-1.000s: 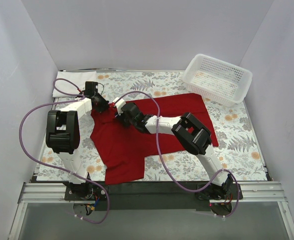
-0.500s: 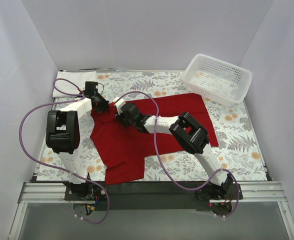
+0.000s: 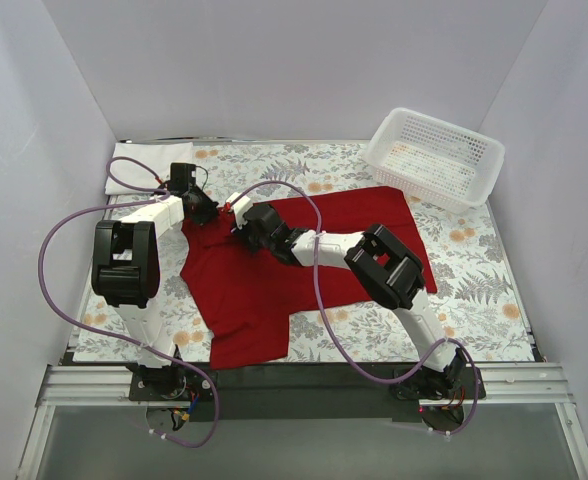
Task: Fold and stack the t-shirts
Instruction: Fold the tshirt
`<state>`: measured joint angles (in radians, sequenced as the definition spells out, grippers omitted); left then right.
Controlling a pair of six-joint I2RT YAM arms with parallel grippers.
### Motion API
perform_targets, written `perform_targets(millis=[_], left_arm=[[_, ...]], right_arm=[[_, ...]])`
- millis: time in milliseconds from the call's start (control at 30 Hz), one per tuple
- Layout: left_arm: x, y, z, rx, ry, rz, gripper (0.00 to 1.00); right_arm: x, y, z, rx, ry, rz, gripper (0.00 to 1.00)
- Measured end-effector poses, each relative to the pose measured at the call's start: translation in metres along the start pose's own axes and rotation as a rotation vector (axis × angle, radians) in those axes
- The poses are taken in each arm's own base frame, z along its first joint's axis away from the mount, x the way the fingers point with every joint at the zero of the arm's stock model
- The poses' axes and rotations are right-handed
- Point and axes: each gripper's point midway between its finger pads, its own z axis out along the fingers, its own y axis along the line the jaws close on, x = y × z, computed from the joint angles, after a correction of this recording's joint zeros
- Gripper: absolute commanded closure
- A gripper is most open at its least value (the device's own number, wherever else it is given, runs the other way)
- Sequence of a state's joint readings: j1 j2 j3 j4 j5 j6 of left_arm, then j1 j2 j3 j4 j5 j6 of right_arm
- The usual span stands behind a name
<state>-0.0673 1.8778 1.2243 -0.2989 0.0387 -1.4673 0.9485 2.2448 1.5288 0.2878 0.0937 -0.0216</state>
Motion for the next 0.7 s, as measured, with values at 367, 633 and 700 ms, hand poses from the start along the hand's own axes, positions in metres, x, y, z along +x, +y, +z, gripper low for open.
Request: perform_targets(millis=[367,633,700], left_arm=[[0.0003,-0.0001,-0.0001,0.002,0.002,0.005,1.00],[0.0004,-0.0001,-0.0001,0.002,0.002,0.006,1.00],[0.0005,-0.0001,-0.0001,0.002,0.003,0.006,1.00]], right_arm=[[-0.0001,0.0029,-0.0002,-0.022,0.001,0.044,0.79],[-0.0003,0.0021,0.0000,-0.030,0.001,0.064,0.99],[-0.0003,0.0023,0.0000,-0.033,0.001,0.069,0.99]])
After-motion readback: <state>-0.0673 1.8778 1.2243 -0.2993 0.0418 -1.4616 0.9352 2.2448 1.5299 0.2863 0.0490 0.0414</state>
